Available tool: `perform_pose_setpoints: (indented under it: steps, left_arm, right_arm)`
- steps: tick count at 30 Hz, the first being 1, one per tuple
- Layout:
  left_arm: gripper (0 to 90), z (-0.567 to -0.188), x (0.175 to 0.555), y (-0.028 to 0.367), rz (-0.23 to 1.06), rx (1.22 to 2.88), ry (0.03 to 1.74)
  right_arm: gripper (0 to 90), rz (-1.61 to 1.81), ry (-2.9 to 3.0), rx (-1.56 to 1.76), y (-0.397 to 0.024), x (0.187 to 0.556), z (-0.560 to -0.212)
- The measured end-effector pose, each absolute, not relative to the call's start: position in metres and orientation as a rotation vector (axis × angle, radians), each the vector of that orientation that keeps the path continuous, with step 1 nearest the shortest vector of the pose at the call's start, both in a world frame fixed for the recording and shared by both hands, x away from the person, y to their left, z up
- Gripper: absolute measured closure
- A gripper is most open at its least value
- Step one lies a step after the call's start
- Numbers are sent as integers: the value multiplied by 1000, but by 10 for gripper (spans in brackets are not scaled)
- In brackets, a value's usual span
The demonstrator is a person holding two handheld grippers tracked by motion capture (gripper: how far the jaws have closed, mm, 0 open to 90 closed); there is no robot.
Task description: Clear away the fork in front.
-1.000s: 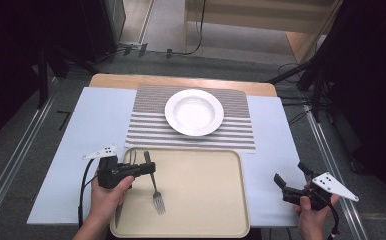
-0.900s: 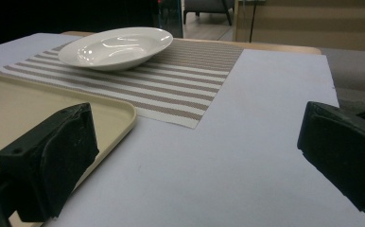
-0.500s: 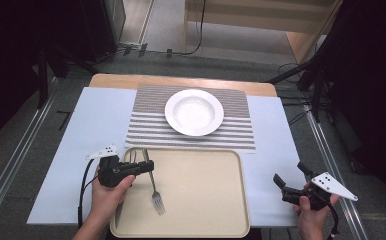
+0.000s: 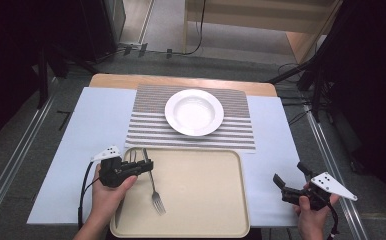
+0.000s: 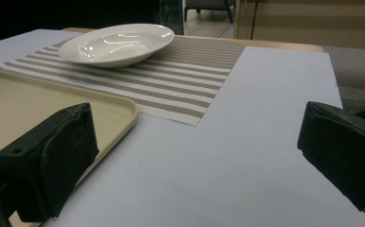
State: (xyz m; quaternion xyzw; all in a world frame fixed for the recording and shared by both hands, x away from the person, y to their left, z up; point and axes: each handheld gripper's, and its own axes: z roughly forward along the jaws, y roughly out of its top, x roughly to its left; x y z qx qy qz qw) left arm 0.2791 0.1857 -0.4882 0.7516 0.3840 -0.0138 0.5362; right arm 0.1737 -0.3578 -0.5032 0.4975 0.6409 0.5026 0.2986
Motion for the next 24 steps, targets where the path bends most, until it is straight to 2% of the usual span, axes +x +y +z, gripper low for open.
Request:
perform_pose_setpoints:
  steps: [10, 17, 24]
  left_arm:
    - [694, -492, 279, 177, 70, 1888, 981]
    - [642, -495, 284, 168, 71, 2002, 1096]
    - [604, -497, 284, 159, 140, 2088, 1143]
  right_arm:
    - [0, 1335, 1703, 1323, -358, 174, -504]
    - [0, 1342, 1703, 1325, -359, 175, -505]
    - [0, 1342, 1704, 1333, -359, 174, -505]
